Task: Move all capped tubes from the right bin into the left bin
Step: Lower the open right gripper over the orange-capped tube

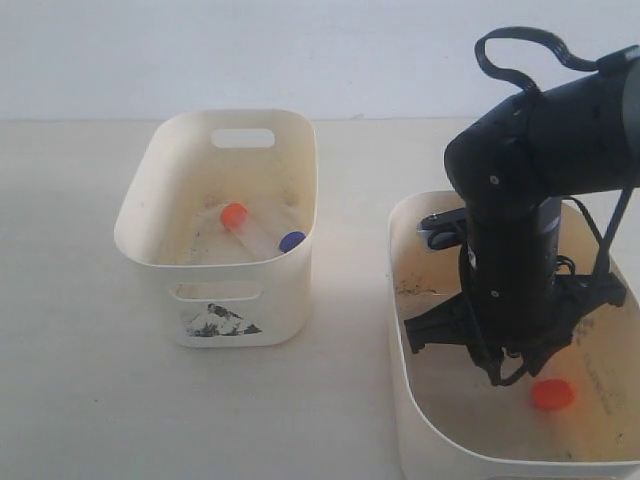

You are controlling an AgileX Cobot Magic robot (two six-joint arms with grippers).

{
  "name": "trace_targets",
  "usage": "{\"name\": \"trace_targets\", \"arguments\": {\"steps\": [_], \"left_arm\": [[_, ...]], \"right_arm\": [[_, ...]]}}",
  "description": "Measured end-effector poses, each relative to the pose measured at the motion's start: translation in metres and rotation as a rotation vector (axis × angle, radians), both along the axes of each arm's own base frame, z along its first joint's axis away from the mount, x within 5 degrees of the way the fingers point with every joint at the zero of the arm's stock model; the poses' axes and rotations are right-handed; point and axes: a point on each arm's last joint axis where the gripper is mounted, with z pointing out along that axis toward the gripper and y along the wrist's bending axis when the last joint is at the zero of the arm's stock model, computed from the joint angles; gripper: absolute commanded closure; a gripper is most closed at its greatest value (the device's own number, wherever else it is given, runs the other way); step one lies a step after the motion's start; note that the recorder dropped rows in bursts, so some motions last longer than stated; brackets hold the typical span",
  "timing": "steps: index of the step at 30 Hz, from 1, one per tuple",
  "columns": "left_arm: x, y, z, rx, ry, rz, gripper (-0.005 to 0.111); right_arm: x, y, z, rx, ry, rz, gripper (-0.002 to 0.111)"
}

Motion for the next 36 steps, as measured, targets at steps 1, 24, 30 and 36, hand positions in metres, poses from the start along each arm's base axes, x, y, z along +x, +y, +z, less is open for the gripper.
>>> {"name": "trace_targets", "arguments": {"steps": [1, 24, 30, 36], "left_arm": [[0.000, 0.000, 0.000, 0.000, 0.000, 0.000, 0.102], [0.000, 0.000, 0.000, 0.000, 0.000, 0.000, 0.102], [0.000, 0.000, 0.000, 0.000, 0.000, 0.000, 0.102], [0.000, 0.000, 0.000, 0.000, 0.000, 0.000, 0.102]], "right_arm": [[0.000, 0.000, 0.000, 0.000, 0.000, 0.000, 0.049], [0.007, -0.003, -0.023, -0.093, -0.014, -0.102, 0.020], [0.011, 0.000, -0.029, -0.070, -0.030, -0.096, 0.042], [0.010, -0.006, -0.031, -0.142, -0.003, -0.069, 0.088]]}}
